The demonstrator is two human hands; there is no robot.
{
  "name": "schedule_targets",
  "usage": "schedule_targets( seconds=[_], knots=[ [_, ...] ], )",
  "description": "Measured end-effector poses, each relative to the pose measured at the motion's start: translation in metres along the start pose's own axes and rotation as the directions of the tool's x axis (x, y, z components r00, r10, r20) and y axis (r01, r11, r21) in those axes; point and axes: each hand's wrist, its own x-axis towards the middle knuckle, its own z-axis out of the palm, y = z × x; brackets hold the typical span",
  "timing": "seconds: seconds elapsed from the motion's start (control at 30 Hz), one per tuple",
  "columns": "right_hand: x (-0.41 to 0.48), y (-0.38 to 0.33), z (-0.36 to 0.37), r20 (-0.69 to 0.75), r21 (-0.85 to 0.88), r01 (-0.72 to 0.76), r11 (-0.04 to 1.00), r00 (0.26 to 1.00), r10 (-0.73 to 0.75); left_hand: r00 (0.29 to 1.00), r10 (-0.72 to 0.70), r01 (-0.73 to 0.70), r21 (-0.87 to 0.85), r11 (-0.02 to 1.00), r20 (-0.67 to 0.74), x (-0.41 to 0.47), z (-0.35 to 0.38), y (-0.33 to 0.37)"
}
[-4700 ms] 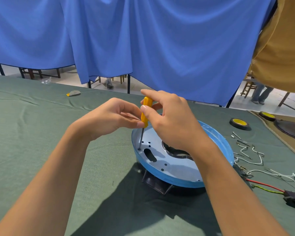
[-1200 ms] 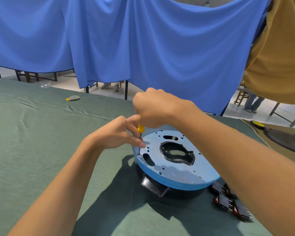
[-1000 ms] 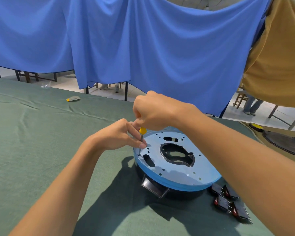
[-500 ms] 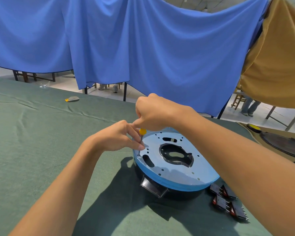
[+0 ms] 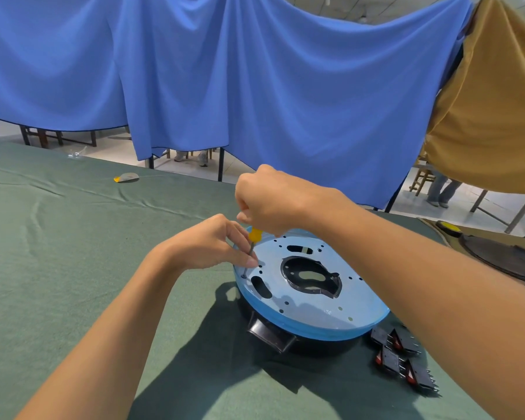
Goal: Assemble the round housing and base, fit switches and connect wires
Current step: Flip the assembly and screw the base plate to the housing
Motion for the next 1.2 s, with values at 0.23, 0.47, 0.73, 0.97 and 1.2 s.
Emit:
schedule_targets(
  seconds=[0.23, 0.47, 0.73, 0.97, 1.2],
  knots=[
    [0.001, 0.0, -0.001, 0.089, 0.053, 0.009, 0.999, 0.996, -0.014, 0.998, -0.002, 0.007, 0.079, 0.997, -0.066, 0.002, -0.001, 0.0],
    [-0.006, -0.005, -0.004, -0.001, 0.022, -0.015, 1.0, 1.0, 0.015, 0.999, -0.035, 0.036, 0.088, 0.995, -0.022, 0.0, -0.002, 0.001],
    [-0.007, -0.007, 0.0, 0.037, 0.017, -0.017, 1.0, 0.999, 0.016, 0.998, 0.0, 0.003, 0.05, 0.999, -0.057, 0.001, -0.003, -0.002],
    [-0.003, -0.004, -0.009, 0.048, 0.058, 0.047, 0.997, 0.998, -0.05, 0.998, 0.039, -0.039, 0.014, 0.999, 0.058, -0.001, -0.005, -0.002],
    [-0.002, 0.001, 0.004, -0.036, 0.071, -0.061, 0.996, 0.997, 0.064, 0.998, 0.027, -0.025, 0.032, 0.999, -0.056, 0.001, -0.002, 0.0]
  ],
)
